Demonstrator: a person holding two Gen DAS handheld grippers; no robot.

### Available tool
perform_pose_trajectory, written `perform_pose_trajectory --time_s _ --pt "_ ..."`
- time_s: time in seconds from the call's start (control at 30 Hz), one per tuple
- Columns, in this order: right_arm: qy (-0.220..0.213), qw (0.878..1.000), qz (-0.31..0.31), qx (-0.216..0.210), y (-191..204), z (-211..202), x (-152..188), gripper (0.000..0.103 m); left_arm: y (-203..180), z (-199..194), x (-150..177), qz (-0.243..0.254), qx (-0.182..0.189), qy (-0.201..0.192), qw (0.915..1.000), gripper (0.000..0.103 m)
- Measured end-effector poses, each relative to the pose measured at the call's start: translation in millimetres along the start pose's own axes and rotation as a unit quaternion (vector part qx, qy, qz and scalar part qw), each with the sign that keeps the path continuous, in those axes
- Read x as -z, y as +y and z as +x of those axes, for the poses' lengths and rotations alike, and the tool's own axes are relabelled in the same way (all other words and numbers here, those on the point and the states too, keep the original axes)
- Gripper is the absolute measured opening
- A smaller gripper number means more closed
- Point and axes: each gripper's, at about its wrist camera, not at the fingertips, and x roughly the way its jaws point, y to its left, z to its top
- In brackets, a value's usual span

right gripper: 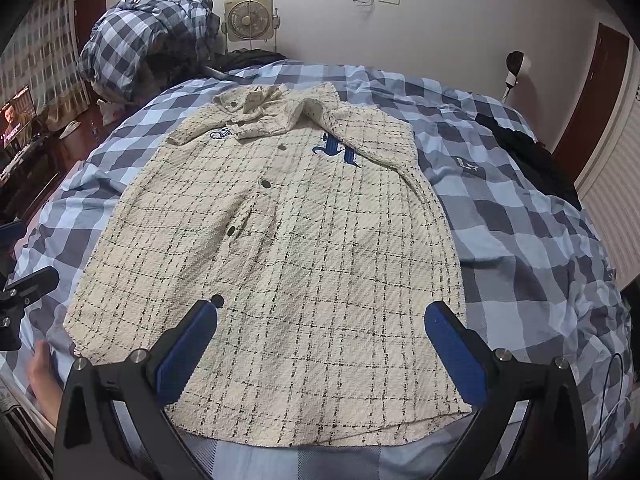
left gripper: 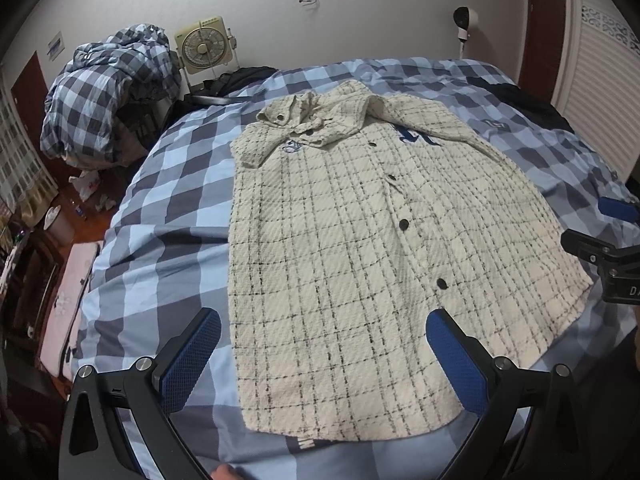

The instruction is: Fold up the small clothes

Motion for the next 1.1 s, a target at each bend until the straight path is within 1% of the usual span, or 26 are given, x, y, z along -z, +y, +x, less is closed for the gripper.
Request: perform_pose_trajectory --time_s 0.4,1.1 --pt "0.014 1.0 0.007 0.001 -4.8 3.4 -0.9 0.102 -0.3 2.4 1.6 0.003 -0.001 0.005 1.0 0.103" --pt "0.011 1.0 0.004 -0.004 -4.9 3.0 -1.0 0.102 -7.8 5.2 1.9 0.016 -0.016 0.013 0.9997 0.103"
